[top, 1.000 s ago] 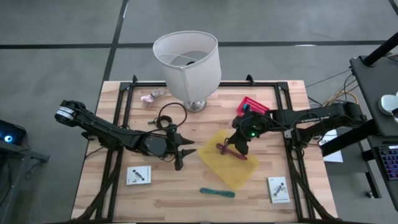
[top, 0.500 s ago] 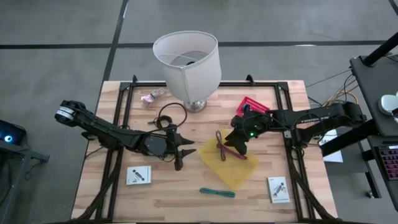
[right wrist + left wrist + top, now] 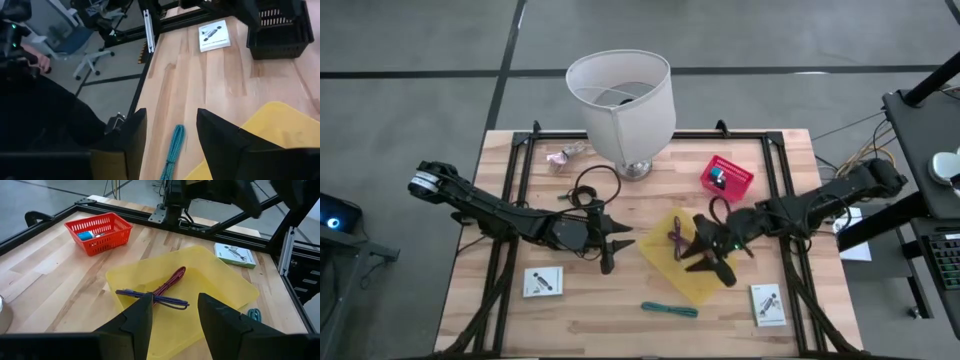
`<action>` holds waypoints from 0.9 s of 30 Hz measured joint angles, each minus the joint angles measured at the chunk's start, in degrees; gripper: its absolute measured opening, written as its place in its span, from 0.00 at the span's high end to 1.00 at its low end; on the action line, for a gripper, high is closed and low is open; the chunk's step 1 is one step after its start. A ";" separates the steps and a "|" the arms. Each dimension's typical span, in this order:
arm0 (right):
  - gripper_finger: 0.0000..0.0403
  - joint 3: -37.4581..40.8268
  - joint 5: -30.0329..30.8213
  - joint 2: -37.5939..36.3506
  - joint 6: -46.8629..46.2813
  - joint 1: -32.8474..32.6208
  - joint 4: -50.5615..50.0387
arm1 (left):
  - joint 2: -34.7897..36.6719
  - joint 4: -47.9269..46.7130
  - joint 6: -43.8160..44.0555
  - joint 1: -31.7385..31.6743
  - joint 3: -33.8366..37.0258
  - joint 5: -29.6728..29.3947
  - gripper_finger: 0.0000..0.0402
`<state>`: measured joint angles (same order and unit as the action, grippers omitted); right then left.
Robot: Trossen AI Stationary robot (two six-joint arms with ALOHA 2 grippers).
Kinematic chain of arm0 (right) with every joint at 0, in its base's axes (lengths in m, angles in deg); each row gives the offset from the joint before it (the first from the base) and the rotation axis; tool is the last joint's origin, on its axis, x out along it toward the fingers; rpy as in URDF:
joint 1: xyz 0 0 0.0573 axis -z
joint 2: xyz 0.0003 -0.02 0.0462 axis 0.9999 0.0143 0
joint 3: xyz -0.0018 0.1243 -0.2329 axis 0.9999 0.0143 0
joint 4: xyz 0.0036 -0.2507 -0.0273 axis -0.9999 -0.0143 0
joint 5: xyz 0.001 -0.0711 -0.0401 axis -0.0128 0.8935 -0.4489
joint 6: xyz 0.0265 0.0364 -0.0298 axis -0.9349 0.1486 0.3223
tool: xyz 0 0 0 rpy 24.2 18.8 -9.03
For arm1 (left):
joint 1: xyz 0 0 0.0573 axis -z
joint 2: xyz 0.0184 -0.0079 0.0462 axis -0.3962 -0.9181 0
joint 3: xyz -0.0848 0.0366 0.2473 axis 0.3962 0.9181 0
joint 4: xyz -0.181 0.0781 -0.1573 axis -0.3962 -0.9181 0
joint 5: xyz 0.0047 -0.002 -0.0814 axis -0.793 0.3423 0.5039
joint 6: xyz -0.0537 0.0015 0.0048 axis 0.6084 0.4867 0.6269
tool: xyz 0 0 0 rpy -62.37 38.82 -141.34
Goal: Pick and place items into bin
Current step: Put the light blue charger cable into the yellow bin
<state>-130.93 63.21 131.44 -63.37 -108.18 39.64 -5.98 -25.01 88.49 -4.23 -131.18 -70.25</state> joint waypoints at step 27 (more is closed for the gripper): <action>0.55 -19.72 -0.78 34.65 5.17 -11.11 -9.61 | 0.00 -0.17 0.09 0.02 0.69 0.06 0.65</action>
<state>-150.65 62.43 166.09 -58.20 -119.29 30.03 -5.98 -25.18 88.58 -4.21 -130.49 -70.18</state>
